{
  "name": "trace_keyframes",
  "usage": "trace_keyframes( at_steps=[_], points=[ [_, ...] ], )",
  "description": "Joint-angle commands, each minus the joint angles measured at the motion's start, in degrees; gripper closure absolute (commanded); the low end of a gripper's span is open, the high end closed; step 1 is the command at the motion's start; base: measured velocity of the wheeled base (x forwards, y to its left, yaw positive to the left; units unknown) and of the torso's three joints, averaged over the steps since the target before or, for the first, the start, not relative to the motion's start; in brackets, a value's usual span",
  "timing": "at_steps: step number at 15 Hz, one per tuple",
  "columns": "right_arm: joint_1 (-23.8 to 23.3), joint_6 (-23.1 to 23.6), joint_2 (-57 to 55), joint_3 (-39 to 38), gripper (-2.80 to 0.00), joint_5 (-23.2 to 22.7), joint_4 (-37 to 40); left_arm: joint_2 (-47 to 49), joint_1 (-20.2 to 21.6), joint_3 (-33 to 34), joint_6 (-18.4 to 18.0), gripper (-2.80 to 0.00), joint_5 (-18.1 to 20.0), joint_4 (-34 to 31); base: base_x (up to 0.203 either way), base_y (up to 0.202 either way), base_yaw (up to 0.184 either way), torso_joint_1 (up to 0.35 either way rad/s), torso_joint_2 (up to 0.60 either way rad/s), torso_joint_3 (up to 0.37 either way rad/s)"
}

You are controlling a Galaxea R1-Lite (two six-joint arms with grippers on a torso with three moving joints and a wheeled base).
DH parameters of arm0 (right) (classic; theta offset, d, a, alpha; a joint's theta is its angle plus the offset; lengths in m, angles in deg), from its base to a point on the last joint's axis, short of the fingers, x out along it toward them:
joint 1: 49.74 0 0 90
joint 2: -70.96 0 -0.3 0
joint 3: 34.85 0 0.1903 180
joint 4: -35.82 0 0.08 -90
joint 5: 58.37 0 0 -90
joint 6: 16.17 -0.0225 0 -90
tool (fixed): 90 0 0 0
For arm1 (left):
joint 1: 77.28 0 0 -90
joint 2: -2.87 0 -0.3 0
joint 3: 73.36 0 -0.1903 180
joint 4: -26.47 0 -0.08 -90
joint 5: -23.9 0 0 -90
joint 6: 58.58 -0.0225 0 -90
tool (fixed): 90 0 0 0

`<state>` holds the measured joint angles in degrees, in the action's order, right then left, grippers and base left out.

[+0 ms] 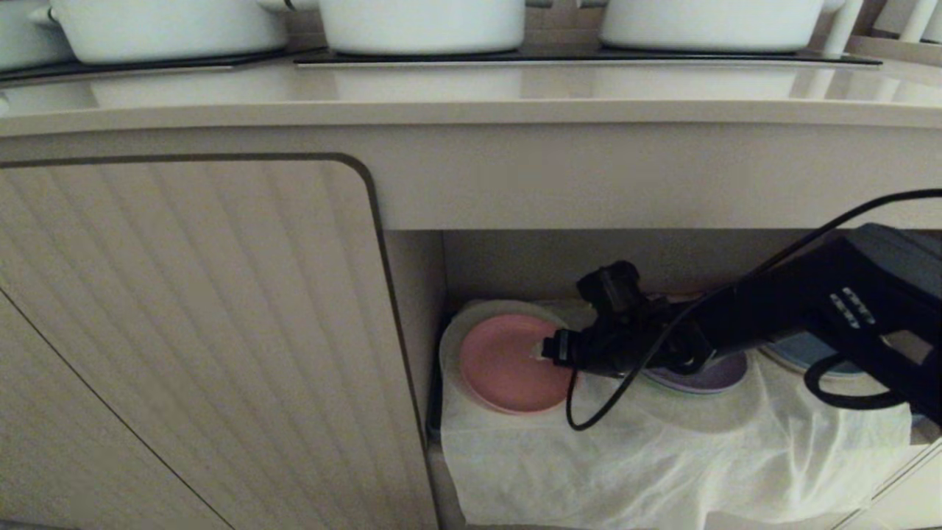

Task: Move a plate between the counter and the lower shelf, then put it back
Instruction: Pick up the plate in the cupboard

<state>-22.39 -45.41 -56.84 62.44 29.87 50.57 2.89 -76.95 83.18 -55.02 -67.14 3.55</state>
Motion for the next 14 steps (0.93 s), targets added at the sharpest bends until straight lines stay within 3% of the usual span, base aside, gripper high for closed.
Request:
trace_keyframes(
  at_steps=[1, 10, 13, 14],
  points=[
    [0.02, -0.15, -0.44, 1.22, -2.8, 0.05, 0.15, 0.06, 0.02, 0.01, 0.04, 0.0, -0.02, 0.09, 0.0, 0.0, 0.0, 0.0, 0.0, 0.0],
    [0.16, -0.17, -2.57, 4.8, -2.8, 0.09, 1.71, 0.06, 0.02, 0.01, 0.04, 0.0, -0.02, 0.01, 0.0, 0.0, 0.0, 0.0, 0.0, 0.0],
    [0.34, -0.16, -3.76, 5.79, -2.8, 2.23, 1.93, 0.06, 0.02, 0.01, 0.04, 0.0, -0.02, 0.03, 0.0, 0.0, 0.0, 0.0, 0.0, 0.0],
    [0.43, -0.2, -3.98, 6.13, 0.0, 2.46, 1.94, 0.06, 0.02, 0.01, 0.04, 0.0, -0.02, 0.0, 0.0, 0.0, 0.0, 0.0, 0.0, 0.0]
  ],
)
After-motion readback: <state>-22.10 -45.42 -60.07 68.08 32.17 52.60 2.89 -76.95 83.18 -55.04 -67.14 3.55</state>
